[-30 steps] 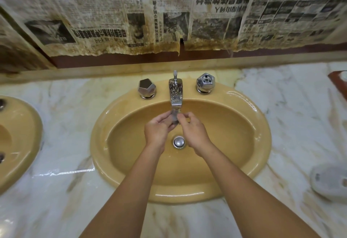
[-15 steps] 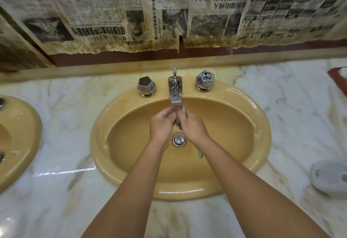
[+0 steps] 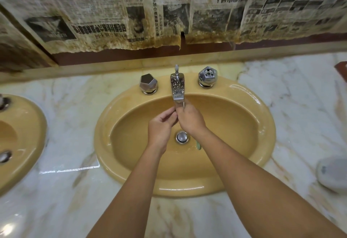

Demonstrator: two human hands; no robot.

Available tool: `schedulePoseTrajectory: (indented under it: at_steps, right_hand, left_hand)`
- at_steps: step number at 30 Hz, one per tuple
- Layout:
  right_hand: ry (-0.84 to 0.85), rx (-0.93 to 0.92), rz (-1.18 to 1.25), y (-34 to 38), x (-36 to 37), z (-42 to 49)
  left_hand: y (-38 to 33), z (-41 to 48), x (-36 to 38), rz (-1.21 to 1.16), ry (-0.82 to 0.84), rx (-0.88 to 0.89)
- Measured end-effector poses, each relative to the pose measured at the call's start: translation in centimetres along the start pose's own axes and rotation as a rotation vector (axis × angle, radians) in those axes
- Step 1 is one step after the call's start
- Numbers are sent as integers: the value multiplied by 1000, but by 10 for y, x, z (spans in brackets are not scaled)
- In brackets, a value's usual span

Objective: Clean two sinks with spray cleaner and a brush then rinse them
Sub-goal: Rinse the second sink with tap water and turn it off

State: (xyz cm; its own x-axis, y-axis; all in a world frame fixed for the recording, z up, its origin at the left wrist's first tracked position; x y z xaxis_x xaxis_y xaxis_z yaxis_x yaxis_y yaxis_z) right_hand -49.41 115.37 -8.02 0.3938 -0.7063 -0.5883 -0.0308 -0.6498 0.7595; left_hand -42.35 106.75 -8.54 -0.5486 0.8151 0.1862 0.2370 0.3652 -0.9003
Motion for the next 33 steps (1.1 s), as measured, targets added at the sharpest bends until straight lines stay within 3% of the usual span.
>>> schedulePoseTrajectory:
  at_steps: [3, 8, 11, 14, 21, 26, 29, 33]
  right_hand:
    - [-1, -5, -2, -8, -2, -2]
    - [151, 18, 91, -7, -2, -7]
    - [94, -42, 61, -6, 1, -11]
    - [9, -79, -35, -12, -5, -15]
    - [62, -57, 3, -38, -59, -42]
    - [-175, 22, -81, -77, -120, -59]
    - [-361, 117, -146, -102, -158, -69]
    - [-477, 229, -237, -127, -188, -73]
  left_hand:
    - [6, -1, 0, 30, -55, 3]
    - [15, 1, -2, -4, -145, -27]
    - [14, 5, 3, -110, -197, -70]
    - [10, 7, 9, -147, -188, -103]
    - [-1, 14, 29, -174, -125, -255]
    - [-12, 23, 43, 168, -41, -303]
    - [-17, 27, 44, 471, -137, -174]
    - [-16, 23, 35, 808, -171, -5]
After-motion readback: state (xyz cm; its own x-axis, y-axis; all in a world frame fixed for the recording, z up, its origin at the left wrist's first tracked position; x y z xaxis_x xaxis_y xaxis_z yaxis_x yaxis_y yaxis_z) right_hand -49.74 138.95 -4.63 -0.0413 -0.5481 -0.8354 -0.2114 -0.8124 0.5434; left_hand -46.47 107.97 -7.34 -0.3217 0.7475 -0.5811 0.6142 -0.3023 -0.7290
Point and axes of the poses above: each hand's wrist, its own z-axis towards the middle knuckle, its own x-axis out of the palm, y = z × x, the point moved 1 cm from there along z, towards the middle knuckle
